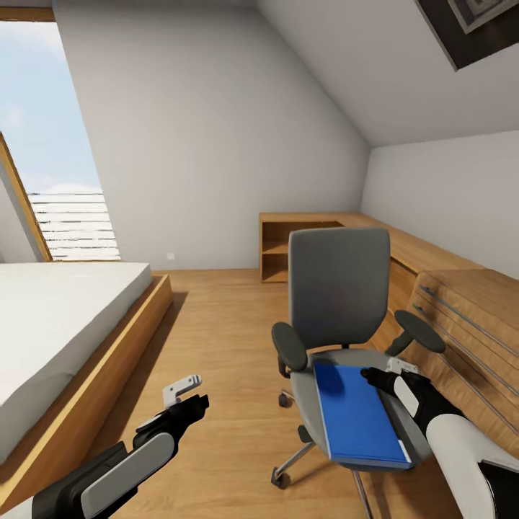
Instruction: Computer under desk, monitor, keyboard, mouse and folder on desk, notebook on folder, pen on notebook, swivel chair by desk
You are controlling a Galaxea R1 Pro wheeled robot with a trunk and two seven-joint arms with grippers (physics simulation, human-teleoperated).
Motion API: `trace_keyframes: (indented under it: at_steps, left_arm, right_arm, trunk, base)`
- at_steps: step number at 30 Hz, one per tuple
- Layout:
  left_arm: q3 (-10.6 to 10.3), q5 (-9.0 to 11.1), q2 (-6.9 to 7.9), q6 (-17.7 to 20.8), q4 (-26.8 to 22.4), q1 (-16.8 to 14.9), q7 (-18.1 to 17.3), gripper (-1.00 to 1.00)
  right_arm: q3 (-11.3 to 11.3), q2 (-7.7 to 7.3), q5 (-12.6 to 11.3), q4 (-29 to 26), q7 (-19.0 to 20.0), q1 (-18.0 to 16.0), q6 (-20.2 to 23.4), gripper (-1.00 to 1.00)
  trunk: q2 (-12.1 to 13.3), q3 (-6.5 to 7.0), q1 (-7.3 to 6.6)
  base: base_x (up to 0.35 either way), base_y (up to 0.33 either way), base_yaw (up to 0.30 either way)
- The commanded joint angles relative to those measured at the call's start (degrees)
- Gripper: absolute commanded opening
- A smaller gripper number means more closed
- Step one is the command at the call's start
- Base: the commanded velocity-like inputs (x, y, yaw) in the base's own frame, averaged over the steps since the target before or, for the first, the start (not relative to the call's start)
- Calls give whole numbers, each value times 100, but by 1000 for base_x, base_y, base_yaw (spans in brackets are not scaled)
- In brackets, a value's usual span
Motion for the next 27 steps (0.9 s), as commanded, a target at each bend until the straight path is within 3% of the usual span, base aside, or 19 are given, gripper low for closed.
trace_keyframes:
  at_steps: [1,14,27]
  left_arm:
    - [-9,-1,3,42,-7,-7,30,100]
    - [-9,4,0,42,-5,-7,30,100]
    - [-9,8,0,42,2,-7,30,100]
  right_arm:
    - [-28,2,-24,-9,12,-2,30,100]
    - [-28,2,-28,-14,12,-3,30,100]
    - [-34,2,-37,-22,9,-4,30,100]
  trunk:
    - [39,12,-23]
    - [560,246,-309]
    - [560,246,-309]
  base:
    - [0,0,0]
    - [0,0,0]
    - [0,0,0]
